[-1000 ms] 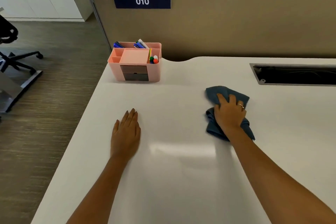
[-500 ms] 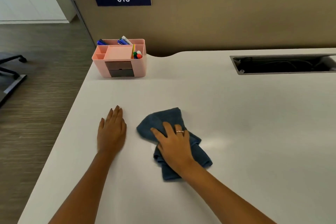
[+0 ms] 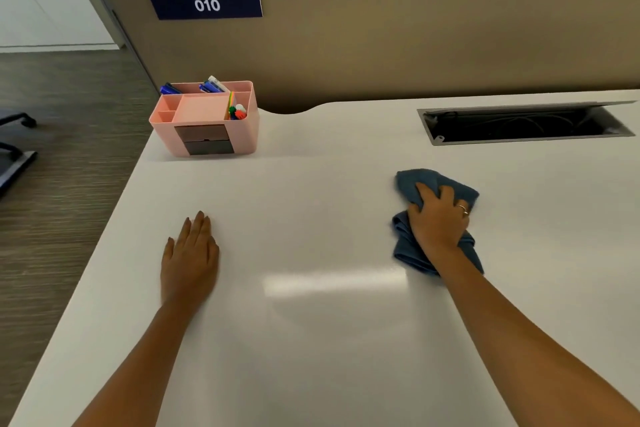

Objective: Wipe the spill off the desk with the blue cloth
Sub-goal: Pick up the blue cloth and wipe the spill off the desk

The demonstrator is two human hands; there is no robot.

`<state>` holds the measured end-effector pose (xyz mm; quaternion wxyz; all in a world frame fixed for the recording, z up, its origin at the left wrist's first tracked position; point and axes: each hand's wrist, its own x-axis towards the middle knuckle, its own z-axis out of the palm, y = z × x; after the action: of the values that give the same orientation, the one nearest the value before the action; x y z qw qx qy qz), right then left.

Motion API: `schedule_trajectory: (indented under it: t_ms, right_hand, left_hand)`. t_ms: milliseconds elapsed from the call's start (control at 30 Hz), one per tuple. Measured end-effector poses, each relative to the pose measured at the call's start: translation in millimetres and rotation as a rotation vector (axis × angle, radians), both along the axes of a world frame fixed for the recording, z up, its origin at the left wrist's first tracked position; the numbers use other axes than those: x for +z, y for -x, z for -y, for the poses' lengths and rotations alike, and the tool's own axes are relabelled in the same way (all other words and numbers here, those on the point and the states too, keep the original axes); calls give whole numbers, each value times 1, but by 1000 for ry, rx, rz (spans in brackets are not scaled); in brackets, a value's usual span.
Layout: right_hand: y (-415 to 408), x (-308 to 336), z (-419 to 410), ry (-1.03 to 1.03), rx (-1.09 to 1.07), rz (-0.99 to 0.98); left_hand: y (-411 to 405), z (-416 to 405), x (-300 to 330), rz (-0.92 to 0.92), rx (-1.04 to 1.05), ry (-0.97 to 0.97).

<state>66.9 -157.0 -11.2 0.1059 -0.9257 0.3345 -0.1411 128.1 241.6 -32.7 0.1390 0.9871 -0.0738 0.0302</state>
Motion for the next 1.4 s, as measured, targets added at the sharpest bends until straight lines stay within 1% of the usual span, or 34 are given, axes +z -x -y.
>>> schedule_trajectory:
  t_ms: [67, 133, 267, 333, 400, 533, 767, 900, 967, 1133, 1233, 1400]
  right_hand:
    - [-18, 1, -33, -1, 103, 27]
    - [-29, 1, -75, 25, 257, 32]
    - [-11, 0, -153, 58, 525, 7]
    - [11, -3, -167, 68, 630, 12]
    - [33, -6, -163, 73, 674, 24]
    - [57, -10, -117, 113, 603, 24]
    - [61, -8, 17, 154, 225, 33]
    - [43, -9, 62, 157, 33, 50]
    - [25, -9, 72, 143, -33, 45]
    - [-23, -7, 79, 129, -57, 6]
    - [-57, -5, 66, 92, -69, 19]
    - [-114, 0, 30, 44, -13, -56]
  left_hand:
    - [-1, 0, 1, 4, -1, 7]
    - [-1, 0, 2, 6, 0, 16]
    - [-4, -2, 1, 9, 1, 17]
    - [-5, -2, -1, 0, -8, 11]
    - [-11, -2, -2, -1, -23, 9]
    - [-29, 1, -3, -8, -46, 4]
    - [-50, 6, -4, -2, -70, 1]
    - [-61, 9, -3, 3, -69, 10]
    - [-64, 9, -4, 12, -75, 0]
    - [-65, 10, -5, 21, -65, -26]
    - [-66, 9, -5, 23, -56, -24]
    - [-67, 12, -5, 34, -61, -19]
